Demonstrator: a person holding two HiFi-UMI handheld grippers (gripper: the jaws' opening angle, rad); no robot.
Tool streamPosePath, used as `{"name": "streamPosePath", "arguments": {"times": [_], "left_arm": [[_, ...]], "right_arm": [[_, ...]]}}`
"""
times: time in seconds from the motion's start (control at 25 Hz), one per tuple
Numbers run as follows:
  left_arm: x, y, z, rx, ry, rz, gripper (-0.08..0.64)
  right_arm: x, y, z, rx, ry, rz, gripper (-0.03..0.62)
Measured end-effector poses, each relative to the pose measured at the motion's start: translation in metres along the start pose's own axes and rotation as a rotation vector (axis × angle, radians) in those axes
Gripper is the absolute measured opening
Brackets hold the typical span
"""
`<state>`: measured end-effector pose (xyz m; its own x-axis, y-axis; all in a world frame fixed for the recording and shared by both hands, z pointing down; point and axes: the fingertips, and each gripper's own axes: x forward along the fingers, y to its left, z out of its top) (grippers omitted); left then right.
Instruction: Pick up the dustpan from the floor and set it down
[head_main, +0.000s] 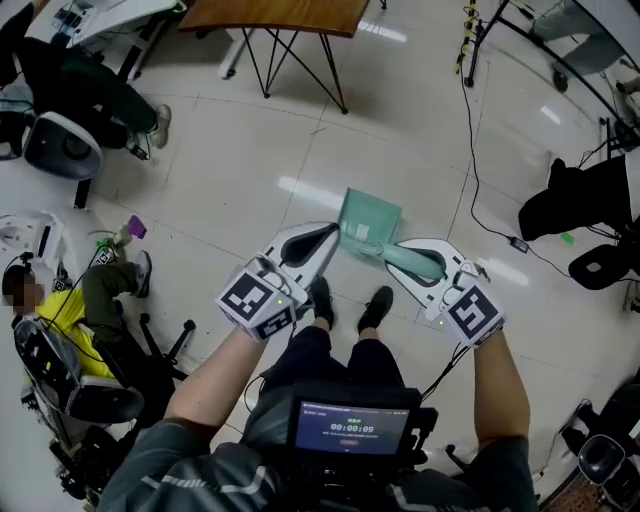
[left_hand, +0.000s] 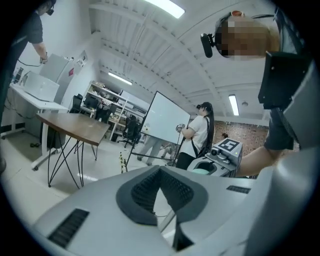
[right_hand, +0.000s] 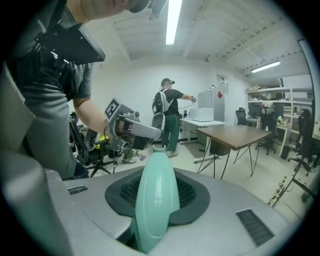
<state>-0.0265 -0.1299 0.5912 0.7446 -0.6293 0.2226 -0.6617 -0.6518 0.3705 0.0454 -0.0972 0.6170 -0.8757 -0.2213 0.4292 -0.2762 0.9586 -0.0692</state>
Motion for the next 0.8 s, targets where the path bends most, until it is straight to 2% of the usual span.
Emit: {"name": "streamPosePath", "arguments": {"times": [0.08, 0.2, 0.4, 0.56, 0.68, 0.8], "left_arm": [[-0.027, -0.02, 0.047, 0.035, -0.047, -0.003, 0.018], [-0.067, -0.048, 0.109, 0.115, -0.104, 0.038, 0.018], [-0.124, -0.117, 0.205, 0.146, -0.223, 0.017, 0.018], [-0.158, -0.153, 0.245, 0.197, -0.282, -0.024, 0.017], [-0.175, -0.161, 0.264, 0.209, -0.297, 0.031, 0.017], [-0.189, -0.164, 0.27, 0.197, -0.3, 0.033, 0.017]], "right_arm": [[-0.02, 0.021, 0.05, -0.008, -0.019, 0.001, 0.117], [-0.046, 0.06, 0.118, -0.057, -0.039, 0.019, 0.117], [-0.093, 0.112, 0.216, -0.055, -0.09, -0.002, 0.117], [-0.117, 0.132, 0.26, -0.057, -0.1, -0.023, 0.117], [-0.134, 0.144, 0.277, -0.076, -0.106, -0.028, 0.117], [-0.141, 0.153, 0.288, -0.095, -0.112, -0.043, 0.117]]}}
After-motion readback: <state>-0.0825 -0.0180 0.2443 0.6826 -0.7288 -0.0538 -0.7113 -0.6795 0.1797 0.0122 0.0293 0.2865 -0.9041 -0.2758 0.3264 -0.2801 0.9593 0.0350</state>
